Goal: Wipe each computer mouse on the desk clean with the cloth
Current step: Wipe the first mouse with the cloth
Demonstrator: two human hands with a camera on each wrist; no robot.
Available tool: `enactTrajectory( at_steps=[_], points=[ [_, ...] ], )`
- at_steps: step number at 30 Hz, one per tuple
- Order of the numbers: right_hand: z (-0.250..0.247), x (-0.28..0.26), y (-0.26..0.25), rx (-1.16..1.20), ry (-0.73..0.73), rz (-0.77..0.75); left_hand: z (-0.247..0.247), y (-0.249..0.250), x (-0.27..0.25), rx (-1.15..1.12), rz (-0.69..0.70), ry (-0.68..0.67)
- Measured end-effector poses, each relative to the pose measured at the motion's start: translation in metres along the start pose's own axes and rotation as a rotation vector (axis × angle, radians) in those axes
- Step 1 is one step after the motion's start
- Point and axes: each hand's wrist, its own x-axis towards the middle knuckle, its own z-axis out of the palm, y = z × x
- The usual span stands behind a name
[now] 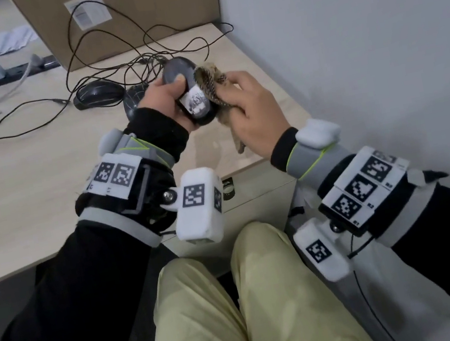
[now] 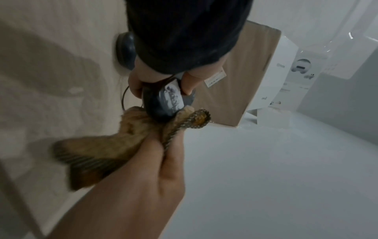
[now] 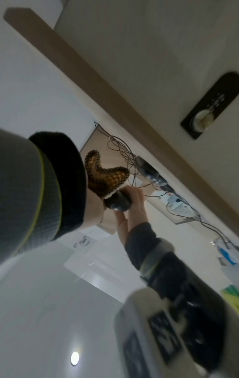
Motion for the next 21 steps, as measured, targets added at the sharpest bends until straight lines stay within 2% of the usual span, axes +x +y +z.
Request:
enactTrajectory(
  at_steps=[4,7,13,17,21],
  points=[
    [0.007,-0.012,-0.002,0.011,-0.003,0.025,0.005,0.008,0.005,0.037,0.046,0.086],
    [0.008,-0.006,-0.003,0.027,0.013,0.085,0.009,0.003,0.003,0.021,0.069,0.092],
    [0.005,0.003,0.002,0.051,0.093,0.165,0.003,-0.002,-0.006,-0.074,-0.047,-0.120],
    [0.004,-0.003,-0.004,0.036,0.160,0.095,0.004,-0.008,-0.006,-0.067,-0.111,-0.196],
    [0.002,-0.011,-0.004,-0.135,0.154,-0.019,0.010,-0.008,-0.007,-0.045,-0.155,-0.250]
  ],
)
